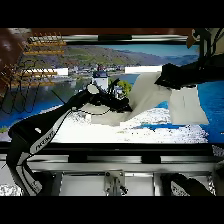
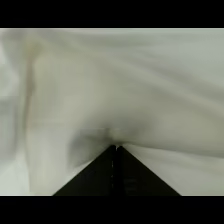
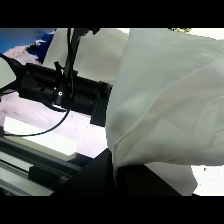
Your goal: Fold the shirts.
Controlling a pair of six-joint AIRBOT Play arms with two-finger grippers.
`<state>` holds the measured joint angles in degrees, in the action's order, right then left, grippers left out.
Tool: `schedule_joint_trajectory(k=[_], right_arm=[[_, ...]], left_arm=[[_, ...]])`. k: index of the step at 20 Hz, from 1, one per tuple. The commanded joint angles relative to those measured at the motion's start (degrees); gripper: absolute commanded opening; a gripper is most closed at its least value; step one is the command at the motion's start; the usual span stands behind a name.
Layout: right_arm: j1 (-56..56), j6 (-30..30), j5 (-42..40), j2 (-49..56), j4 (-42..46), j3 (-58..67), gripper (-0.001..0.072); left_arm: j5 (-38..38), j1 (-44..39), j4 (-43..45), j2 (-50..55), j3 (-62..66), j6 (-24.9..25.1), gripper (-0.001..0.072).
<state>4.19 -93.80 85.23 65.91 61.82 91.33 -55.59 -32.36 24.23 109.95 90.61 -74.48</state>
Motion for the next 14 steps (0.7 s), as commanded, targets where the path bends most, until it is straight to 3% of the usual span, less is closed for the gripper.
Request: schedule_joint_trajectory(k=[1,4,8,14], right_arm=[[-0.02,-0.31,1.2,0.44,-0.09,0.02,0.0053],[1.7,-0.22,-1.99,3.69,-0.35,0.02,0.0053],[11.76,-0.24,-15.89,9.66,-2.01,0.02,0.0053],[26.32,-1.49,-34.51,24.83,-5.9,0.02,0.0053]], left_arm=[[-4.44,3.02,-0.02,-2.38,-0.02,3.61,0.0026],[-9.62,10.27,4.79,-10.14,-0.02,5.22,0.0025],[-10.01,23.89,14.67,-24.74,-0.02,4.5,0.0026],[-21.09,46.05,16.11,-41.31,-0.02,3.32,0.0027]])
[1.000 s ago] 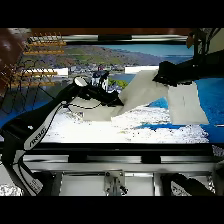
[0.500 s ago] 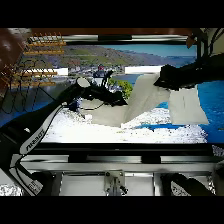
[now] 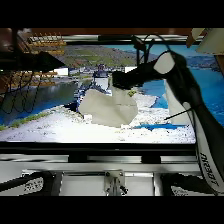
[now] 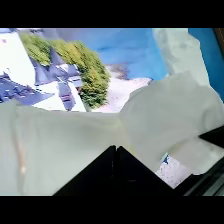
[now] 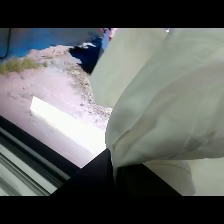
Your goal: Fold the shirts.
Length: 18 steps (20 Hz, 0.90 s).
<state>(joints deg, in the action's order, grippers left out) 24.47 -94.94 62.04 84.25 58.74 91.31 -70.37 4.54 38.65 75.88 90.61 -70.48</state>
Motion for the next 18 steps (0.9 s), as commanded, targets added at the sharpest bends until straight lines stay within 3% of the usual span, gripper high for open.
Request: schedule_joint_trajectory(k=[1,6,7,8,9,12,14,18], right_arm=[[7.67,-0.35,-15.76,9.14,-4.63,0.04,0.0053],[11.98,-0.37,-26.97,18.49,-15.23,0.04,0.0068],[12.61,-0.37,-27.8,19.5,-17.29,0.04,0.023],[12.92,-0.28,-28.33,20.0,-18.86,0.04,0.0483],[13.03,0.87,-28.37,19.93,-19.26,0.04,0.0548],[11.32,1.55,-24.37,17.81,-18.58,0.04,0.0548],[8.87,0.85,-17.09,15.37,-13.9,0.04,0.0548],[1.27,-7.45,6.21,8.72,13.4,0.04,0.0548]], left_arm=[[-8.28,11.13,1.7,-9.14,-0.04,-0.46,0.0027],[-11.45,14.36,1.75,-14.97,-0.04,0.81,0.0027],[-11.74,14.29,1.75,-15.1,-0.04,0.81,0.0027],[-11.8,14.12,1.75,-15.08,-0.15,0.81,0.0028],[-11.74,14.12,1.75,-15.04,-0.59,0.83,0.0028],[-11.78,14.12,1.75,-15.06,-3.82,0.83,0.0027],[-11.78,14.12,1.75,-15.1,-6.47,0.92,0.0028],[-11.78,14.12,1.75,-15.08,-9.14,2.34,0.0028]])
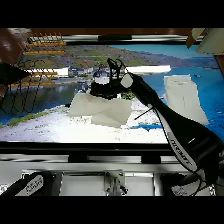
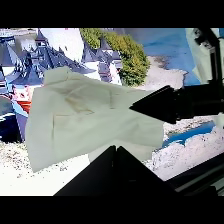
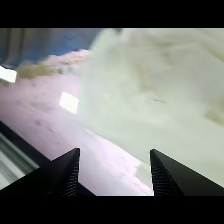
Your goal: Fold the shirts.
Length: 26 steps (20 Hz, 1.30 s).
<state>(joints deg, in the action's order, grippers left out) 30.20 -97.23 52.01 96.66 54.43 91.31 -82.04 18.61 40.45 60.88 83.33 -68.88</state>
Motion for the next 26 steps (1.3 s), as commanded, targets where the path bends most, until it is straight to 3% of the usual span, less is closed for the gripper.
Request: schedule_joint_trajectory(k=[1,3,4,7,14,18,19,20,21,22,26], right_arm=[[-6.91,-5.99,21.57,-4.46,22.99,0.04,0.0548],[-12.66,-6.19,27.23,-4.37,24.98,-1.07,0.0589],[-15.17,-6.49,26.88,-4.2,22.47,-3.08,0.0671],[-18.6,-4.92,21.94,-2.08,12.28,-9.86,0.0671],[-18.53,8.72,11.52,6.71,-10.71,-12.87,0.0671],[-16.48,12.74,11.58,8.52,-13.99,-12.87,0.067],[-15.56,14.1,11.65,8.59,-14.12,-12.87,0.0635],[-14.75,15.34,11.87,8.57,-14.12,-12.85,0.0449],[-14.23,15.69,11.91,8.5,-14.12,-12.85,0.021],[-14.01,15.82,12.37,8.28,-14.71,-12.72,0.0051],[-15.74,22.45,12.76,1.25,-19.71,-11.39,0.0053]], left_arm=[[-0.09,0.04,-0.04,-0.09,-2.03,0.76,0.0027],[-0.02,0.04,-0.04,-0.09,-2.05,0.87,0.0027],[0.04,0.04,-0.04,-0.07,-2.05,0.98,0.0028],[0.13,0.04,-0.04,-0.07,-2.05,0.96,0.0027],[0.35,0.04,-0.04,0.17,-2.05,0.94,0.0028],[2.6,0.04,-0.07,0.17,-2.03,0.9,0.0028],[2.58,0.04,-0.07,0.17,-2.03,0.9,0.0028],[2.51,0.04,-0.07,0.17,-2.03,0.9,0.0028],[2.49,0.04,-0.07,0.17,-2.03,0.9,0.0028],[2.49,0.04,-0.07,0.17,-2.03,0.9,0.0028],[2.49,0.04,-0.07,0.17,-2.03,0.9,0.0028]])
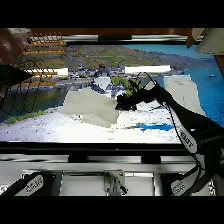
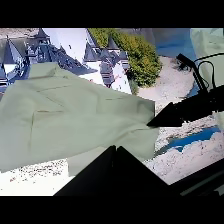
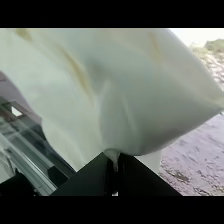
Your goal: Fold the shirts.
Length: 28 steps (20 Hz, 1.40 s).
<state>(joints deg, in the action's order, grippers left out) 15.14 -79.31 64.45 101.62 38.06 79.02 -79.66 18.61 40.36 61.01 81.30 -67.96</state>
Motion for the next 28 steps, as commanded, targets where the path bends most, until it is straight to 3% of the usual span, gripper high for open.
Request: schedule_joint_trajectory(k=[1,9,18,22,28], right_arm=[[-1.64,4.61,0.63,-6.51,-3.43,2.27,0.0053],[-11.89,-4.33,3.34,-24.76,-2.8,18.64,0.0052],[-17.94,-7.32,3.91,-27.15,0.72,25.18,0.0052],[-17.94,-7.19,-1.42,-24.79,4.59,25.18,0.0052],[-17.94,-6.69,-19.02,-16.98,4.9,25.18,0.0051]], left_arm=[[0.11,0.04,0.02,0.04,0.0,-0.02,0.0028],[0.07,0.04,0.02,0.04,0.0,0.02,0.0028],[-0.57,0.04,0.02,0.04,-0.02,0.02,0.0028],[-0.55,0.04,0.02,0.04,-0.02,0.0,0.0028],[-0.55,0.04,0.02,0.04,-0.02,0.0,0.0028]])
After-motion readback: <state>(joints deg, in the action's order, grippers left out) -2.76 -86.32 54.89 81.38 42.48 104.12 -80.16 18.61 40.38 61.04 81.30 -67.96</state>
